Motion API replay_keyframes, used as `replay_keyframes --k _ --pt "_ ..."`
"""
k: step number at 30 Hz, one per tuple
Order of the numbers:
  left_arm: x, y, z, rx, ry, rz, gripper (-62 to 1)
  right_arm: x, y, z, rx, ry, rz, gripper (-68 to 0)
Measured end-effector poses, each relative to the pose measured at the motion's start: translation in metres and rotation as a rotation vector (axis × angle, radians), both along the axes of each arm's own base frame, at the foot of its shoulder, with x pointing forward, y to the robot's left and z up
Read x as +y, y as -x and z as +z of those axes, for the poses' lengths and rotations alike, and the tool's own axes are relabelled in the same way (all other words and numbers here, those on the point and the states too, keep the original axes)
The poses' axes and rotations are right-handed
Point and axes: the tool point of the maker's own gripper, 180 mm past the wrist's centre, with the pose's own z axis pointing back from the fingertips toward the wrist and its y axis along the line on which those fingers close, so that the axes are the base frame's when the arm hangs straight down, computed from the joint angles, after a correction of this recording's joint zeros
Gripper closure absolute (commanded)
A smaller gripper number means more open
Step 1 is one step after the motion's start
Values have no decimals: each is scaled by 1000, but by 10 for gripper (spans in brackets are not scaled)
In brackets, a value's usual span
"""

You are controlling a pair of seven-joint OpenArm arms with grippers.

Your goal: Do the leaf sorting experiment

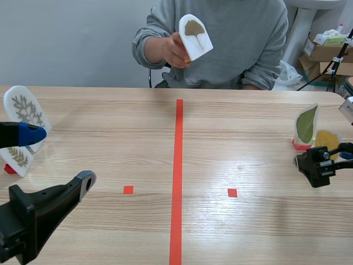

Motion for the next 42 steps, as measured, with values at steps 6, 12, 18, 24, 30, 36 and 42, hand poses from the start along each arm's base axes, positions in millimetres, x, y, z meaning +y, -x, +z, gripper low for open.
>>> replay_keyframes --k 6,12,18,24,30,36,42 --pt "0 0 0 0 -1 0 -623 33 54 29 -30 61 161 -644" --pt "0 0 0 0 -1 0 -623 88 87 70 -123 64 361 -644" --pt "0 0 0 0 -1 0 -623 114 94 93 -184 -25 450 -644" --pt "2 1 -6 -4 -64 -10 -623 115 93 93 -186 -62 438 -644" --pt "3 1 -6 -5 -68 -11 -623 116 93 95 -186 -90 430 -644" --pt "3 1 -6 -5 -68 -11 -623 115 89 99 -193 -81 447 -644" --pt "3 1 -6 -5 -68 -11 -623 115 89 99 -193 -81 447 -644"
